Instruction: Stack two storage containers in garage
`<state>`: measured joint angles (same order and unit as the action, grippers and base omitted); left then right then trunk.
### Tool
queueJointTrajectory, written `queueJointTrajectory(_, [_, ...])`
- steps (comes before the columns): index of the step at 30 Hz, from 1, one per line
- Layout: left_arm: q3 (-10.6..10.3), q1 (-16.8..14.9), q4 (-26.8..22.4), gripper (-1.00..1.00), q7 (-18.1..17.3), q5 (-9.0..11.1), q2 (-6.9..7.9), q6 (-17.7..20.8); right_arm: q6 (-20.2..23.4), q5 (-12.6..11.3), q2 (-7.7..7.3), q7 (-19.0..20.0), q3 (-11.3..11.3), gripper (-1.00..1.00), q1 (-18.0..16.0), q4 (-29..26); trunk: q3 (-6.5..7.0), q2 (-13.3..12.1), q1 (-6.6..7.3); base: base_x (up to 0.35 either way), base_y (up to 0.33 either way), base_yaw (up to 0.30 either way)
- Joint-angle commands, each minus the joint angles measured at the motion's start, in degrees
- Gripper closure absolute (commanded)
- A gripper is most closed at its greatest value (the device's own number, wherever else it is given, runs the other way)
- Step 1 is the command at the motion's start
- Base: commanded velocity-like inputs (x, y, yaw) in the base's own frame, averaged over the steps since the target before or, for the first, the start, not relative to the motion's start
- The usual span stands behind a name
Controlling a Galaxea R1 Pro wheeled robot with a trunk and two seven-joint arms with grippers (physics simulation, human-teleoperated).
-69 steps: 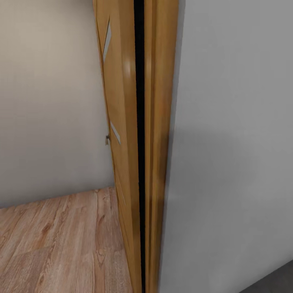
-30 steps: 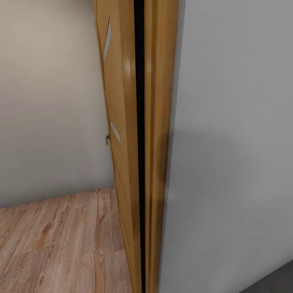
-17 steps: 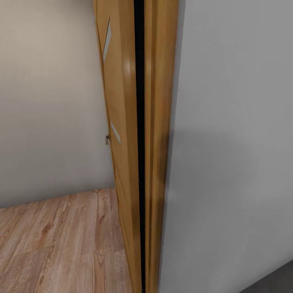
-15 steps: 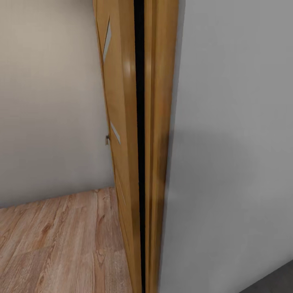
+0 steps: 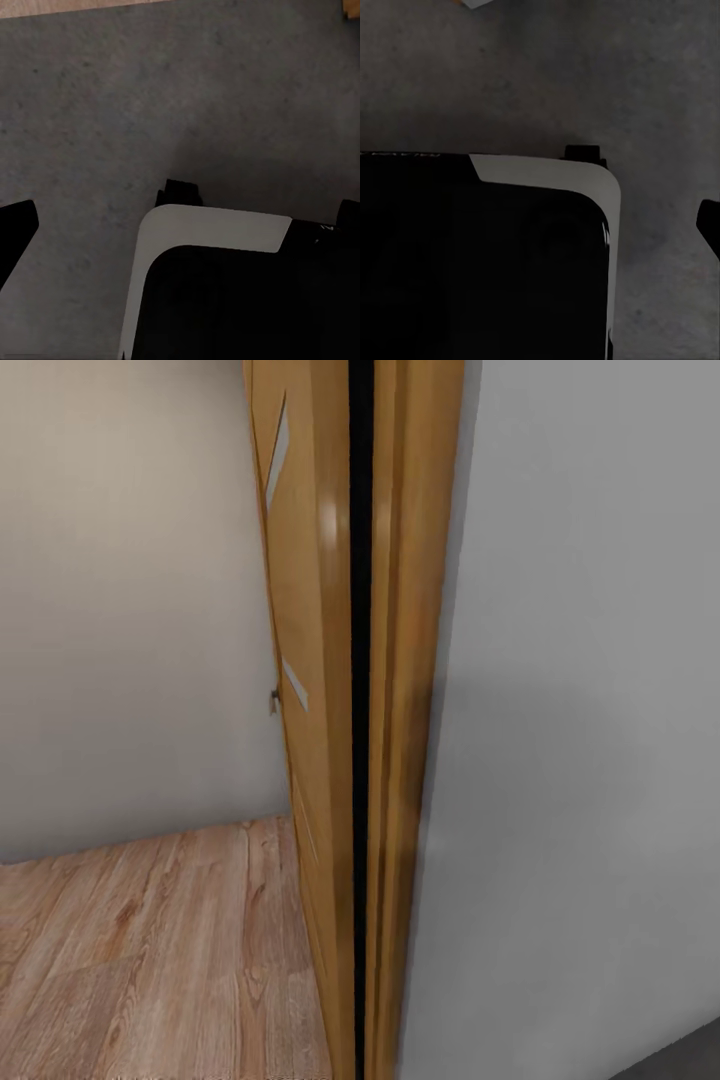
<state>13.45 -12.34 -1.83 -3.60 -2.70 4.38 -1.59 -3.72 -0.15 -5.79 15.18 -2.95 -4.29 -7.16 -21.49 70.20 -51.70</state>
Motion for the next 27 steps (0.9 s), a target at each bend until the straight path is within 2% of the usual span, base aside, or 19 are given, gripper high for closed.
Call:
queueJointTrajectory(1, [0.44, -0.05, 0.07, -1.00, -0.20, -0.28, 0.01, -0.17, -0.15, -0.01, -0.01, 0.29, -0.30, -1.00, -0.04, 0.04, -0.12, 0.04, 0.00, 0.000, 0.000, 0.156])
queueJointTrajectory(12, [0.44, -0.05, 0.07, -1.00, -0.20, -0.28, 0.01, -0.17, -0.15, -0.02, -0.01, 0.29, -0.30, -1.00, -0.03, 0.04, -0.51, 0.04, 0.00, 0.000, 0.000, 0.192])
queueJointTrajectory(22, [0.44, -0.05, 0.07, -1.00, -0.21, -0.28, 0.01, -0.17, -0.15, -0.02, -0.01, 0.29, -0.30, -1.00, -0.04, 0.04, -0.56, 0.04, 0.00, 0.000, 0.000, 0.059])
queueJointTrajectory(27, [0.44, -0.05, 0.07, -1.00, -0.21, -0.28, 0.01, -0.17, -0.15, -0.02, -0.01, 0.29, -0.30, -1.00, -0.04, 0.04, -0.56, 0.04, 0.00, 0.000, 0.000, 0.156])
